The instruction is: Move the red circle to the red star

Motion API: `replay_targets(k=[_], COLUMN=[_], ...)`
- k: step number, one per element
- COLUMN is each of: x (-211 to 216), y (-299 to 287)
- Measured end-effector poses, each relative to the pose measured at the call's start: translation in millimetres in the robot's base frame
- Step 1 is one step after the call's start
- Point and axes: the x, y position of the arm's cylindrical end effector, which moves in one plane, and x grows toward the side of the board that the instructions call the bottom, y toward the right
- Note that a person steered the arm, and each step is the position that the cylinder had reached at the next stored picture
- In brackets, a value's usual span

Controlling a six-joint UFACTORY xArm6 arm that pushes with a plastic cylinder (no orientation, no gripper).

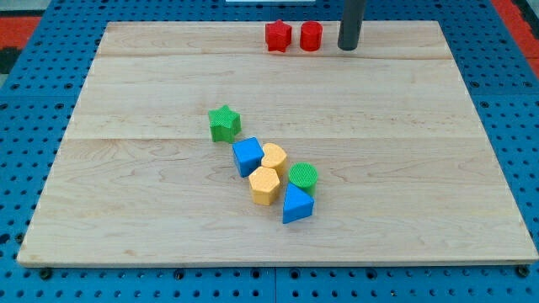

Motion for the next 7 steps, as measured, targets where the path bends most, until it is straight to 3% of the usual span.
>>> replay_targets(k=[2, 4, 6, 7], x=[-10.1, -52.9, -50.4, -48.5], y=[-66.8, -12.0, -88.2, -90.0])
